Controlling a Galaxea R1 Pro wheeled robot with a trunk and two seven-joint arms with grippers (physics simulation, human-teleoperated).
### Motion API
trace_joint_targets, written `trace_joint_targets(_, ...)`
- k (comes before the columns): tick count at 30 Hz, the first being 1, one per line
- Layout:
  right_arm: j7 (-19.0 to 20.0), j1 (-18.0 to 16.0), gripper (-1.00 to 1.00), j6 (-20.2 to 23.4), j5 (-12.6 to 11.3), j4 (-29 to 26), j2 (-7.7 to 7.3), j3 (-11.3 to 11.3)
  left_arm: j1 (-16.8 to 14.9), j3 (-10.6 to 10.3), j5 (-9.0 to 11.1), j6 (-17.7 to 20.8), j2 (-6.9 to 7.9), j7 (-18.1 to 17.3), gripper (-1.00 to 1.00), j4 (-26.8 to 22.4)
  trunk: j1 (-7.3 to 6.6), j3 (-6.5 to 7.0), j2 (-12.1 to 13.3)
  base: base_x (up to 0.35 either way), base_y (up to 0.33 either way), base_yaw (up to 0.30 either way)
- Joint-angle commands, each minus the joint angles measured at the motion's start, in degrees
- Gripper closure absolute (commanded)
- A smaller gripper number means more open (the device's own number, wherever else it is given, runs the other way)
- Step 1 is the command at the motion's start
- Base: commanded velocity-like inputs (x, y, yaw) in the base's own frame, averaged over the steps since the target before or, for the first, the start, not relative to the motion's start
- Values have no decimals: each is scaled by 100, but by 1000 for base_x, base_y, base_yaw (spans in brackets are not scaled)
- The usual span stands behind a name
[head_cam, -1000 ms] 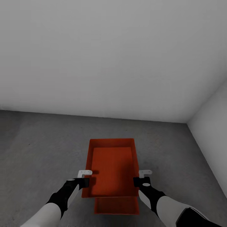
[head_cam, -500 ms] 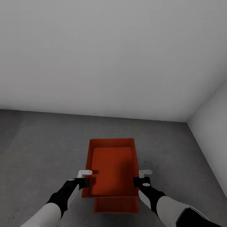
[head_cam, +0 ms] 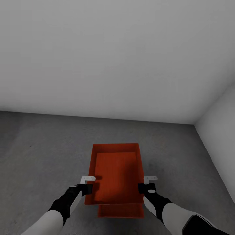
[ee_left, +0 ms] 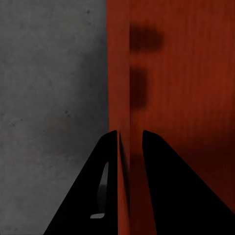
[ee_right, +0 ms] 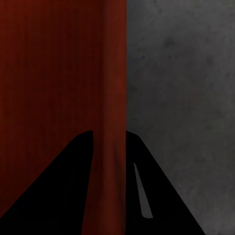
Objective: Move the two storage containers from the living room to the garage. In the garage, place one container on the floor and stack the other container on top of it (either order is fine).
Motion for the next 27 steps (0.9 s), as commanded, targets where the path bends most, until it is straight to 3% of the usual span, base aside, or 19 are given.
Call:
trace_joint_targets(1, -330, -6, 100, -184, 42, -6, -73, -227, 0, 109, -35, 34, 7, 27, 100, 1, 1, -13, -5, 0, 0, 0)
trace_joint_targets(12, -337, -6, 100, -184, 44, -6, -74, -227, 0, 107, -35, 34, 7, 27, 100, 1, 1, -49, -5, 0, 0, -9)
trace_joint_targets(27, -340, -6, 100, -184, 42, -6, -64, -227, 0, 107, -35, 32, 7, 27, 100, 1, 1, -50, -5, 0, 0, -144)
